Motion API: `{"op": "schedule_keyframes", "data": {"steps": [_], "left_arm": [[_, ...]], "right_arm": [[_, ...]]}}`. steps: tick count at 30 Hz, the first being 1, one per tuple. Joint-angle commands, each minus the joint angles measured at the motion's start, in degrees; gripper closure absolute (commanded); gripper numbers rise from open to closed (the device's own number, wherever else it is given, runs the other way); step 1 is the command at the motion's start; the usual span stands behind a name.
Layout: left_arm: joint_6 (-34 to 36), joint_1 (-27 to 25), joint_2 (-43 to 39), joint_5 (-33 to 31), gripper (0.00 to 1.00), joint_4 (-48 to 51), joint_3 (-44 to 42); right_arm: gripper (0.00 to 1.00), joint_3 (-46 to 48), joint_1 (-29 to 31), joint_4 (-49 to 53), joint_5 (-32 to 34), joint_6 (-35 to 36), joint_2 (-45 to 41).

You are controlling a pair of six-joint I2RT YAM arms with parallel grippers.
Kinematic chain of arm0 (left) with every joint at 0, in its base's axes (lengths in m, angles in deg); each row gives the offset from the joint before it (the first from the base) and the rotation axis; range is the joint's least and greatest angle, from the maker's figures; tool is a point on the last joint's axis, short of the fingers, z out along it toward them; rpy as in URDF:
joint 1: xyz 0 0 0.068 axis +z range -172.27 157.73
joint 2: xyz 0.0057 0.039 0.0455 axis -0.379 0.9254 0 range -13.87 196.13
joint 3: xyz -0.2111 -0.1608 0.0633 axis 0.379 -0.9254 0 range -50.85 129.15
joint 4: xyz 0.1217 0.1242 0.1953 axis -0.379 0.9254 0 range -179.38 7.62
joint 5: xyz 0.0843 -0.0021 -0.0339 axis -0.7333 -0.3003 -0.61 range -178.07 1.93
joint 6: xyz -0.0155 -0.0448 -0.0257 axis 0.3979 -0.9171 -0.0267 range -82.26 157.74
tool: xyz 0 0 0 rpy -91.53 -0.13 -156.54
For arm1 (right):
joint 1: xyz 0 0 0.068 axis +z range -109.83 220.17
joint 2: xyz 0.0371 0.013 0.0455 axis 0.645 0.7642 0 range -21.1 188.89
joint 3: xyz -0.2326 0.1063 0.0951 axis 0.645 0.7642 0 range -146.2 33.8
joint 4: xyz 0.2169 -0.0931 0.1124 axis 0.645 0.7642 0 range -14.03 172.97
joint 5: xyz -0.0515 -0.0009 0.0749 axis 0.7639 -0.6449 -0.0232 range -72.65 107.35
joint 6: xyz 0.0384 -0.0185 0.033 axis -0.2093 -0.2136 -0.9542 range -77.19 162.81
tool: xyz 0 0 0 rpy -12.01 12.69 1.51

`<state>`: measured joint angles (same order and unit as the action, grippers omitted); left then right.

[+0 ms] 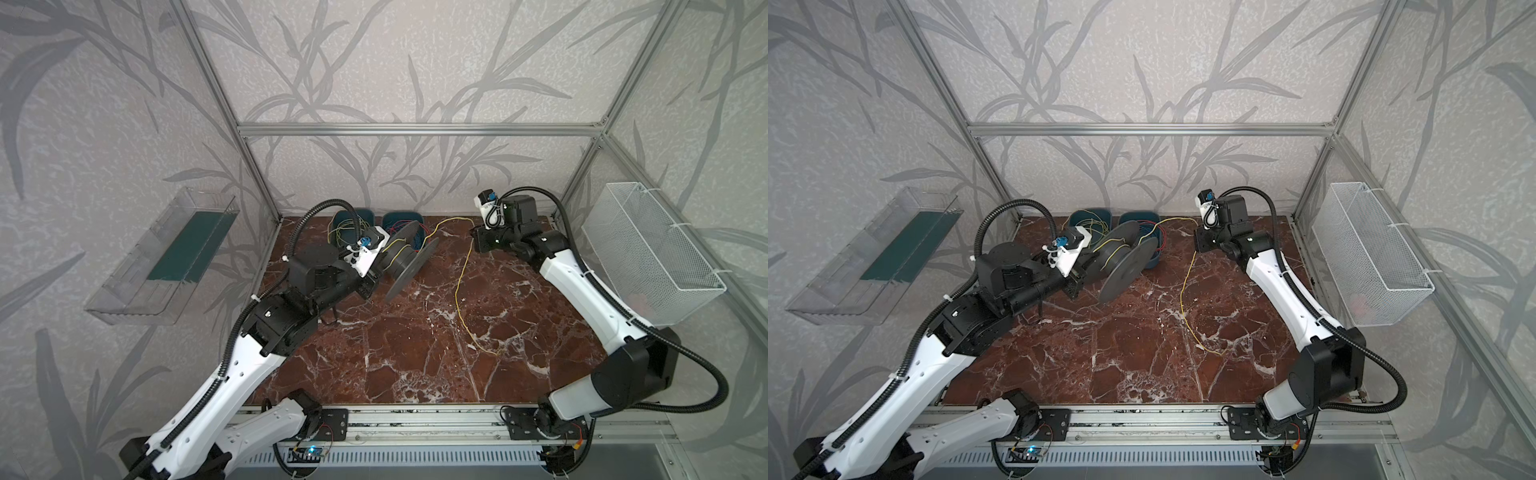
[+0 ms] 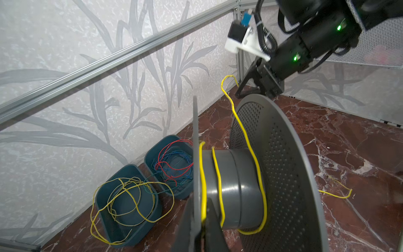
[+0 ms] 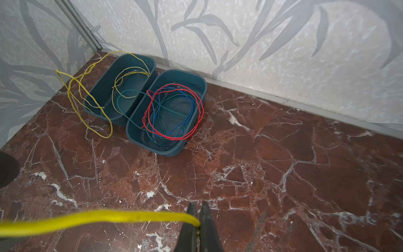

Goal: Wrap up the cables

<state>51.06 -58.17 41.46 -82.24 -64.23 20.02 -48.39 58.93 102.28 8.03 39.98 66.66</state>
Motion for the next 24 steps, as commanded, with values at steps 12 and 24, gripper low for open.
{"op": "schedule_keyframes", "data": {"steps": [12,24], "left_arm": [[-20.3,2.2,8.2,-7.5,1.0,-33.0,6.6],[-18.4,2.0,19.1,-26.7,1.0,-47.7,6.0]], "right_arm": [[1.0,18.6,6.3,-21.0,-7.7,-14.8,2.8],[1.0,30.2,19.5,-40.4,-9.2,-25.3,0.9]]}}
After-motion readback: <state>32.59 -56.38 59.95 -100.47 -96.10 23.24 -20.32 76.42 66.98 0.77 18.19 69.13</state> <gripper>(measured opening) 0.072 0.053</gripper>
